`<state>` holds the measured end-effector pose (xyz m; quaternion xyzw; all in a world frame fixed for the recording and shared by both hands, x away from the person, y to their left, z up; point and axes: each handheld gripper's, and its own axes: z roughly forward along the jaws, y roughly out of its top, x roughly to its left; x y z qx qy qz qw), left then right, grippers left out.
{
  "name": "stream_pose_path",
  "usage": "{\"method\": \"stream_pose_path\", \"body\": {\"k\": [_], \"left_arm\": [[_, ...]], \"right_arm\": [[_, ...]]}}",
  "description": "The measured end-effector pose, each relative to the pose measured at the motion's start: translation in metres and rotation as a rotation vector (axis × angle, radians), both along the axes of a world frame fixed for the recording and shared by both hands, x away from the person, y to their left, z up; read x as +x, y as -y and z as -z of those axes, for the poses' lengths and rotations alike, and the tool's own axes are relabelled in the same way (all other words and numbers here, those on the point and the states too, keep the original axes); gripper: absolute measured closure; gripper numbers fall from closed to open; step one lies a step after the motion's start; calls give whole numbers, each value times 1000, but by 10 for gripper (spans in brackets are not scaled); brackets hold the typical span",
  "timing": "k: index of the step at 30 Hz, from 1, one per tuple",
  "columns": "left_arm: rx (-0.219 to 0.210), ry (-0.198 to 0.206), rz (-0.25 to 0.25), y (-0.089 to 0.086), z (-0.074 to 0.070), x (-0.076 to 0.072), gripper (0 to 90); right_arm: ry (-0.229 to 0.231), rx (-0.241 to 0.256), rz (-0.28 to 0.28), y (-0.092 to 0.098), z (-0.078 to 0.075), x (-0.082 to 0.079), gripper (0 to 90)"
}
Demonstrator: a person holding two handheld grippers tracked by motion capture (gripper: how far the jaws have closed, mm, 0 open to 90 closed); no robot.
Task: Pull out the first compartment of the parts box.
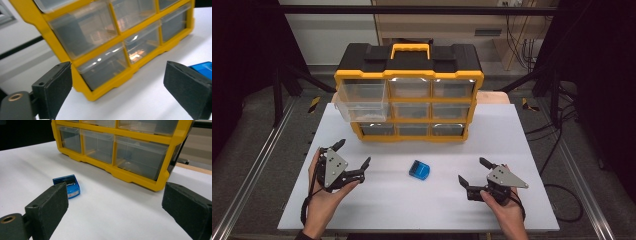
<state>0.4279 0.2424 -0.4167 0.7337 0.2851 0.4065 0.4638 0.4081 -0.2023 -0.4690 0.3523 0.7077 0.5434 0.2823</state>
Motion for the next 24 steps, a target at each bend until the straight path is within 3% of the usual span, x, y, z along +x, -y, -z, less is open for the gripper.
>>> {"method": "stream_pose_path", "body": {"k": [2, 3, 5, 10, 19, 24], "left_arm": [[-12, -6, 8, 0, 3, 1, 65], [-67, -24, 31, -1, 11, 1, 63], [-86, -42, 48, 0, 19, 2, 50], [-88, -47, 87, 3, 27, -2, 39], [-102, -47, 111, -3, 33, -3, 30], [-137, -58, 105, -12, 33, -1, 30]], "right_arm": [[-17, -20, -1, -2, 0, 0, 72], [-34, -36, -1, -3, 0, 0, 72], [-53, -30, -1, -3, -2, 1, 72], [-75, -23, -12, -7, -6, -1, 60], [-115, -71, -51, -27, -17, 4, 57], [-179, -172, -70, -46, -24, 13, 61]]}}
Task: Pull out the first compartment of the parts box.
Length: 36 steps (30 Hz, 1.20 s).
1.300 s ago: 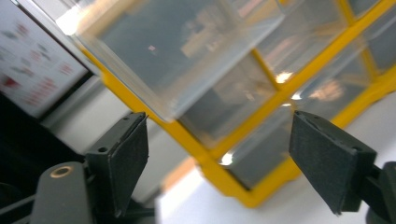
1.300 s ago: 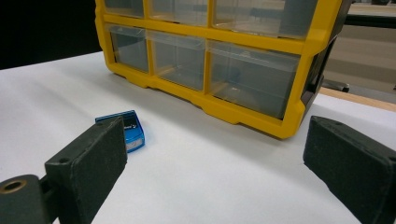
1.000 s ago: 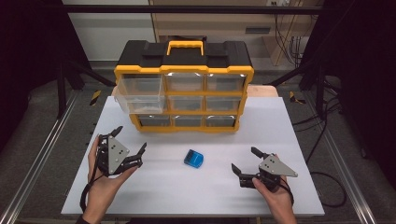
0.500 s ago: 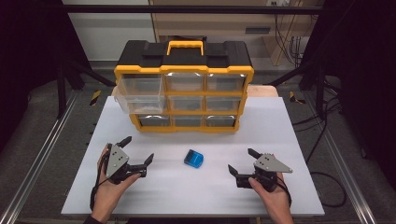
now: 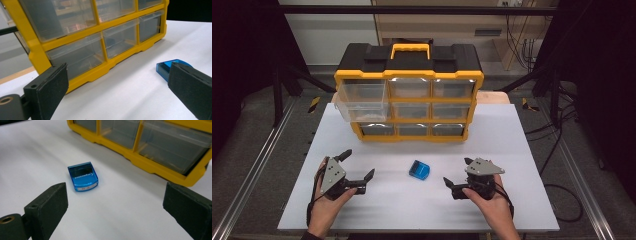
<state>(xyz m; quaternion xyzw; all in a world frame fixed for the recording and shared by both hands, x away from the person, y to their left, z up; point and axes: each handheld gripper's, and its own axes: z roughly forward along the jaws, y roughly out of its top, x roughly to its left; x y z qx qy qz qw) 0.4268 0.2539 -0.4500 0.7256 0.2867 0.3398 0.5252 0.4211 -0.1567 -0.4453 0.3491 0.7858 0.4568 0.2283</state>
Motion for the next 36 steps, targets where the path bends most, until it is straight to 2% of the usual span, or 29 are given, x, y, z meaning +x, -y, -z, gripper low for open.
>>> {"method": "stream_pose_path", "body": {"k": [3, 9, 16, 29, 36], "left_arm": [[-8, -4, 0, -1, 1, 1, 30], [3, 0, 11, -1, 2, 2, 30], [-22, -10, 7, -6, 2, 5, 30], [-25, -7, 5, -9, 3, 6, 31], [-41, -6, 2, -13, 2, 7, 31]], "right_arm": [[-15, -23, -17, -9, 0, 4, 62], [-38, -67, -49, -28, -4, 14, 63], [-37, -100, -82, -47, -6, 23, 64], [-74, -135, -114, -73, -3, 34, 64], [-92, -158, -130, -82, 2, 36, 64]]}}
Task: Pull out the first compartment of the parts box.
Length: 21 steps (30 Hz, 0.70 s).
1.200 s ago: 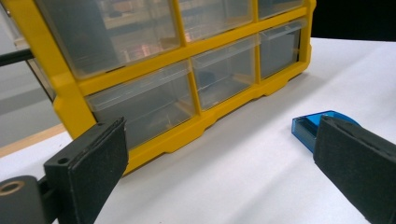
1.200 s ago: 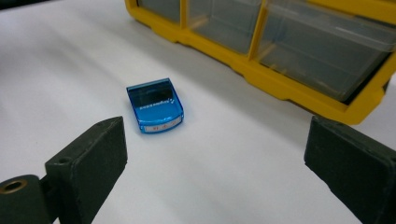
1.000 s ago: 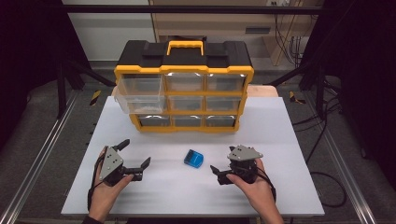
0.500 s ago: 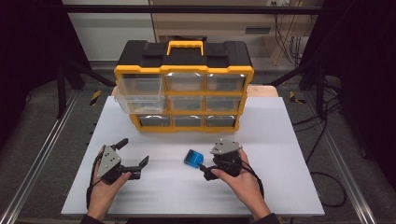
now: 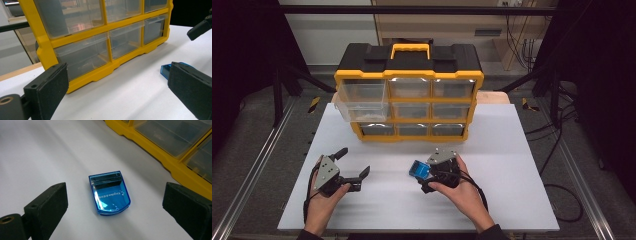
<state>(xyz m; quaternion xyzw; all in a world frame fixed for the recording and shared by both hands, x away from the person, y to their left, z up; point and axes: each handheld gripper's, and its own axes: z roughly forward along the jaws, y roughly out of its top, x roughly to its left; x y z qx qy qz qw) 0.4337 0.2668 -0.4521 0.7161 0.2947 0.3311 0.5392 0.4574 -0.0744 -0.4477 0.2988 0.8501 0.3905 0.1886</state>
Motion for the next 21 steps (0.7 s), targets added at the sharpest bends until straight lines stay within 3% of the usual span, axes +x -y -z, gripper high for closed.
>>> {"method": "stream_pose_path", "body": {"k": [9, 11, 21], "left_arm": [[-14, 18, -12, -2, -1, -1, 38], [-19, 16, -13, -2, -1, 0, 38], [-17, 5, -3, 0, 1, 1, 39]], "right_arm": [[-35, -16, -43, -14, 2, 6, 87], [-46, -41, -55, -17, 2, 6, 95], [-81, -44, -45, -17, 3, 9, 94]]}}
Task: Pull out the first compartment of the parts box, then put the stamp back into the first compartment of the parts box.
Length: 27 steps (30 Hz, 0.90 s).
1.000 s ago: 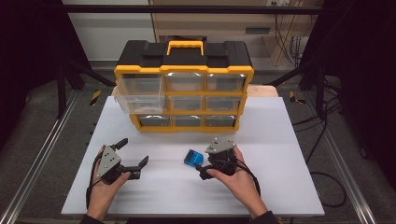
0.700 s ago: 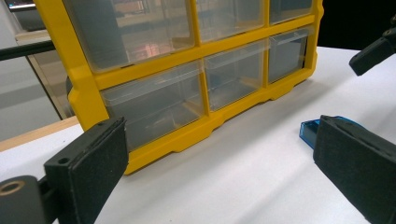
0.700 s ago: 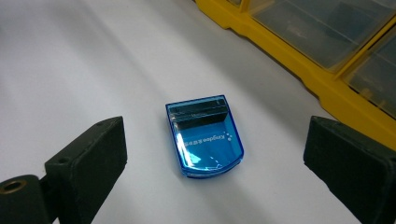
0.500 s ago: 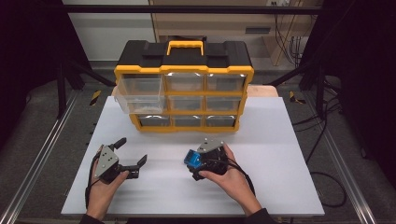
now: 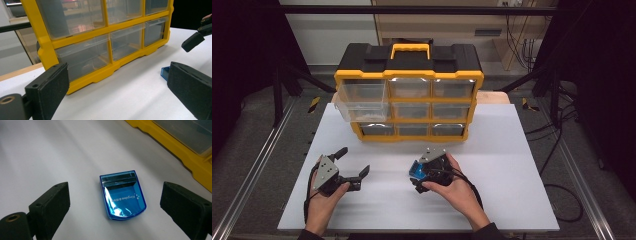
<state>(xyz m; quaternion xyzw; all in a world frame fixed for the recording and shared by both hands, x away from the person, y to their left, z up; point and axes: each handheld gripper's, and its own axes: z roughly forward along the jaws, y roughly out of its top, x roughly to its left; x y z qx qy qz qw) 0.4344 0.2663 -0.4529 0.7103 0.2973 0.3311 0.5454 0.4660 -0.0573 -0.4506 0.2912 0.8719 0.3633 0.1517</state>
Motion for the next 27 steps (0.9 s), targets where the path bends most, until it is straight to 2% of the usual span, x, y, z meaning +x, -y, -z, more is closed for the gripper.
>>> {"method": "stream_pose_path", "body": {"k": [9, 18, 27], "left_arm": [[-4, -7, 1, 0, 2, 1, 38], [-4, -13, 8, 2, 3, 2, 38], [-4, -16, 13, 3, 4, 3, 38]], "right_arm": [[-28, -20, 8, 0, 5, 7, 105], [-54, -14, 27, 2, 8, 11, 99], [-68, -32, -1, 1, 15, 18, 180]]}}
